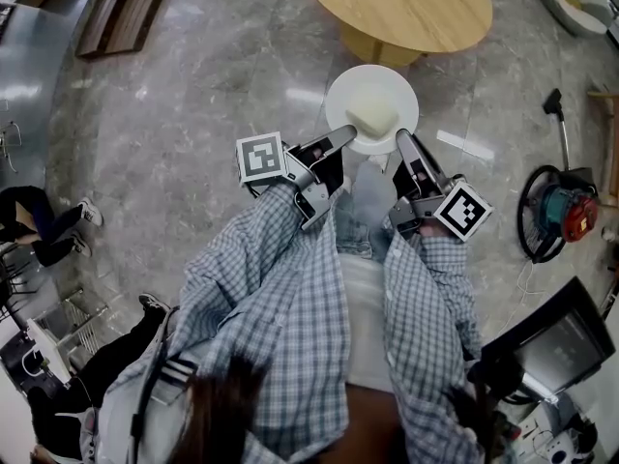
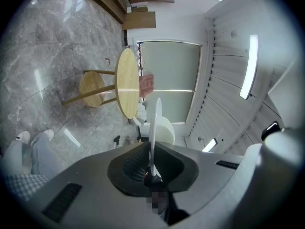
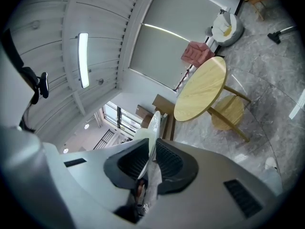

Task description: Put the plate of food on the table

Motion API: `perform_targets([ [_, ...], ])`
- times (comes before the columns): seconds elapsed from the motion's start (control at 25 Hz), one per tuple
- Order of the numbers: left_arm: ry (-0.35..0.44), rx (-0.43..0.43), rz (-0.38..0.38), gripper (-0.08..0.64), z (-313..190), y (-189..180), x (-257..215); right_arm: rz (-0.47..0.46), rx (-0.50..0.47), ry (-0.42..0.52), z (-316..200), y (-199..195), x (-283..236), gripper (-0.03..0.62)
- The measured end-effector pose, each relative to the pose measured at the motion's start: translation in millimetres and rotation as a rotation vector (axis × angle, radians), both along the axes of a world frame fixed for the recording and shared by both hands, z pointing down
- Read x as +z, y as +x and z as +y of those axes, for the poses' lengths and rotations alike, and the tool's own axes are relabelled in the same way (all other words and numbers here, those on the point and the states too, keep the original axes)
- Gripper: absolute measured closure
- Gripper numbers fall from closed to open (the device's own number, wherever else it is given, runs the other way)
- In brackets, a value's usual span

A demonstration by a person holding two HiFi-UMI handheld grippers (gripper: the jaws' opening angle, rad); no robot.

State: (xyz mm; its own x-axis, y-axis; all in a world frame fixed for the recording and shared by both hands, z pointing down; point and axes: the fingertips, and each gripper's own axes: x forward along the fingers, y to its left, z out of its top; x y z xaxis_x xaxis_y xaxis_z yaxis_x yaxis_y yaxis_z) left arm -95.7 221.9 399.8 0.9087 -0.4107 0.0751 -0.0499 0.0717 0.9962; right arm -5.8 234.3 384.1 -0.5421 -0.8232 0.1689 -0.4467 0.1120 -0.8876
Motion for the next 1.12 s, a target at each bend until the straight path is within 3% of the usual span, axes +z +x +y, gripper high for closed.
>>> perform_targets([
  [1.12,-0.003,-0.030,-0.039,0.535,-24.4,6.9,13.6,0.024,-0.029,0.000,-27.8,9.5,9.5,0.537],
])
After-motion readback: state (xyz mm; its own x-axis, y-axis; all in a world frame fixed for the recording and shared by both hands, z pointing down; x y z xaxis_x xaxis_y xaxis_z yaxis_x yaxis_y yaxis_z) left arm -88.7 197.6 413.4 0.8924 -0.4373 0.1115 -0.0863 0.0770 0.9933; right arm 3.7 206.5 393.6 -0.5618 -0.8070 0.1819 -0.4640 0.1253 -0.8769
